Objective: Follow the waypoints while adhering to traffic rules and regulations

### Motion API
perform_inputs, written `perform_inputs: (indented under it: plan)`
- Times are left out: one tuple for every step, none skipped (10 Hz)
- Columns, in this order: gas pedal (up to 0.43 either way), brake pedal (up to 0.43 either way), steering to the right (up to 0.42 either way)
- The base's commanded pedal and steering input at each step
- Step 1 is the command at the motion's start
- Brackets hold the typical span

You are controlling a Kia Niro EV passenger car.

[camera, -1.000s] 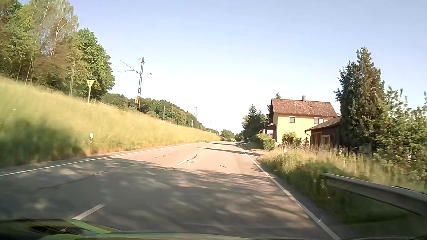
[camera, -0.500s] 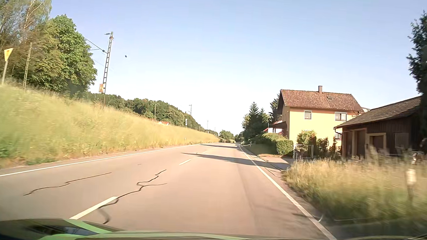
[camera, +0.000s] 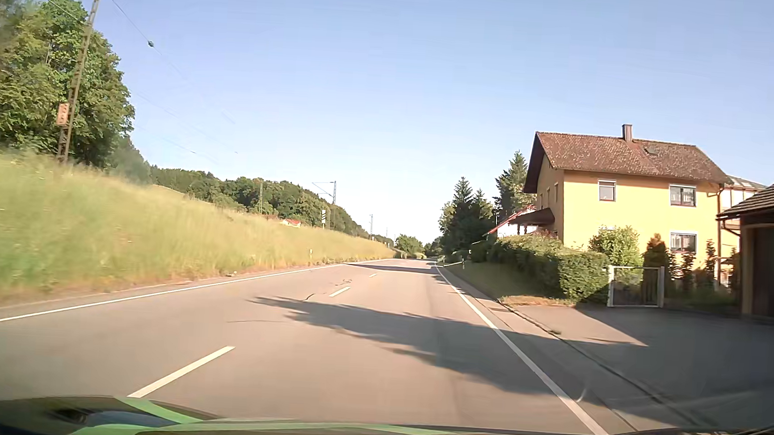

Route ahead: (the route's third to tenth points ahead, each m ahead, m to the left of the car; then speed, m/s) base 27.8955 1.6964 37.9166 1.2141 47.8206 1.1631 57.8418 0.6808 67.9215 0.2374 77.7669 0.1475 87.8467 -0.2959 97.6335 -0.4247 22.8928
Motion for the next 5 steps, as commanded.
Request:
perform_inputs:
  plan:
    - [0.240,0.000,0.000]
    - [0.248,0.000,0.000]
    - [0.260,0.000,0.000]
    - [0.268,0.000,-0.001]
    - [0.280,0.000,-0.001]
